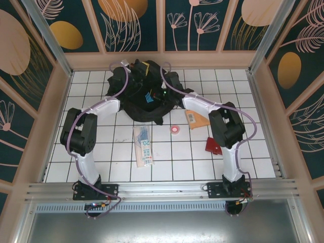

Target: Pack books, pencil case, and school supplies into a backpack

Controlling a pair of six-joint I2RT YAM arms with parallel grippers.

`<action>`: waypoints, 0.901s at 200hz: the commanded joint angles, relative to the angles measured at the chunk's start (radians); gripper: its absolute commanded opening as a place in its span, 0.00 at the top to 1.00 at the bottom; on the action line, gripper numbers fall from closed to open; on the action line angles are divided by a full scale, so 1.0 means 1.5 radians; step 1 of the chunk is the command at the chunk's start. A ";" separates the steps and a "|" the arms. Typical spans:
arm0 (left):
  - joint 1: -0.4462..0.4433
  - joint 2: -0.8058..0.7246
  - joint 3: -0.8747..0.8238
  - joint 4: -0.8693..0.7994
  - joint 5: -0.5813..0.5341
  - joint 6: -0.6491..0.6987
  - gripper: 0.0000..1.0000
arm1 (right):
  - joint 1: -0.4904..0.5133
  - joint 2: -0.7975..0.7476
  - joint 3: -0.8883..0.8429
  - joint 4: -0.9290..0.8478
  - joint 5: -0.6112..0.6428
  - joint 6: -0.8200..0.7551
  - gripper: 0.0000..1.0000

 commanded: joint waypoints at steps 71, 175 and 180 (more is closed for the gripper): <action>0.003 0.003 0.044 0.040 0.017 -0.021 1.00 | 0.033 0.119 0.241 -0.027 0.100 0.024 0.55; 0.007 0.031 0.031 0.044 0.029 -0.014 1.00 | 0.050 -0.317 -0.244 -0.033 0.098 -0.249 0.57; 0.007 0.032 0.032 0.044 0.029 -0.015 1.00 | 0.051 -0.332 -0.267 -0.050 0.104 -0.250 0.58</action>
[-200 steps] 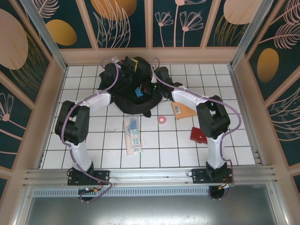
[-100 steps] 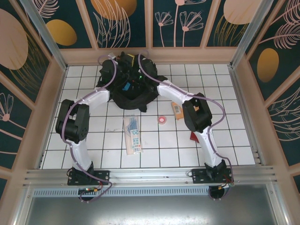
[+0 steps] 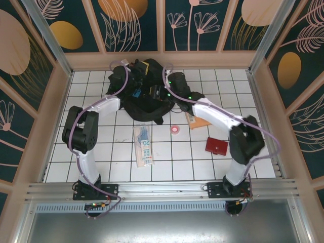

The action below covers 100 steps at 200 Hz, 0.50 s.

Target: Pack books, pencil case, and school supplies into a backpack

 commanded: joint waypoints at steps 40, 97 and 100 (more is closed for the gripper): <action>-0.004 0.006 0.014 0.042 0.024 -0.001 1.00 | 0.018 -0.111 -0.154 -0.216 0.105 -0.004 0.65; -0.005 0.000 -0.007 0.054 0.030 -0.001 1.00 | -0.007 -0.028 -0.108 -0.322 0.113 0.008 0.65; -0.005 0.000 -0.007 0.057 0.031 -0.003 1.00 | -0.009 -0.022 -0.104 -0.325 0.114 0.006 0.65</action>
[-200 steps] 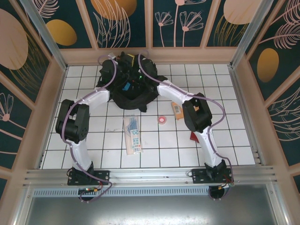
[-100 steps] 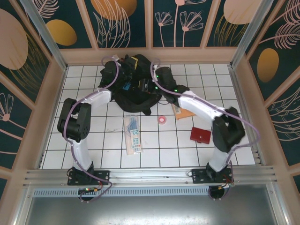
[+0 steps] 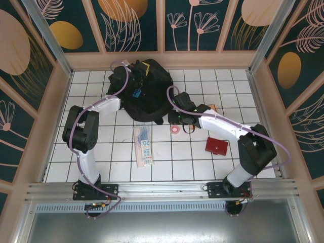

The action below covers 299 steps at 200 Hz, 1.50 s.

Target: Pack books, pencil case, and school supplies into a backpack

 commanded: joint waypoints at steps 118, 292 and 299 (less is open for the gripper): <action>-0.005 -0.006 -0.026 0.074 0.027 -0.026 1.00 | -0.039 0.145 0.049 -0.090 -0.051 -0.038 0.61; -0.004 -0.019 -0.023 0.068 0.028 -0.027 1.00 | -0.002 0.245 0.075 -0.184 0.079 -0.110 0.82; -0.004 -0.019 -0.024 0.068 0.028 -0.028 1.00 | -0.003 0.238 0.068 -0.178 0.072 -0.108 0.85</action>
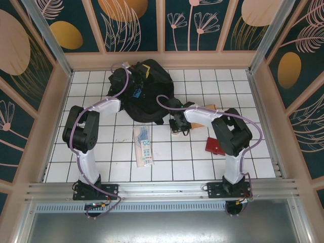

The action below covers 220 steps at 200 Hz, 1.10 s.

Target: Pack books, pencil case, and school supplies into a backpack

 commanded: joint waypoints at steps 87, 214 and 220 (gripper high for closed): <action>-0.004 -0.018 0.007 0.042 0.017 -0.013 1.00 | -0.006 -0.236 -0.031 0.136 -0.043 0.071 0.96; -0.004 -0.019 0.017 0.021 0.022 -0.011 1.00 | -0.014 -0.114 0.091 0.238 0.005 0.117 0.93; -0.004 -0.019 0.017 0.019 0.023 -0.011 1.00 | -0.015 -0.137 0.065 0.231 0.003 0.111 0.91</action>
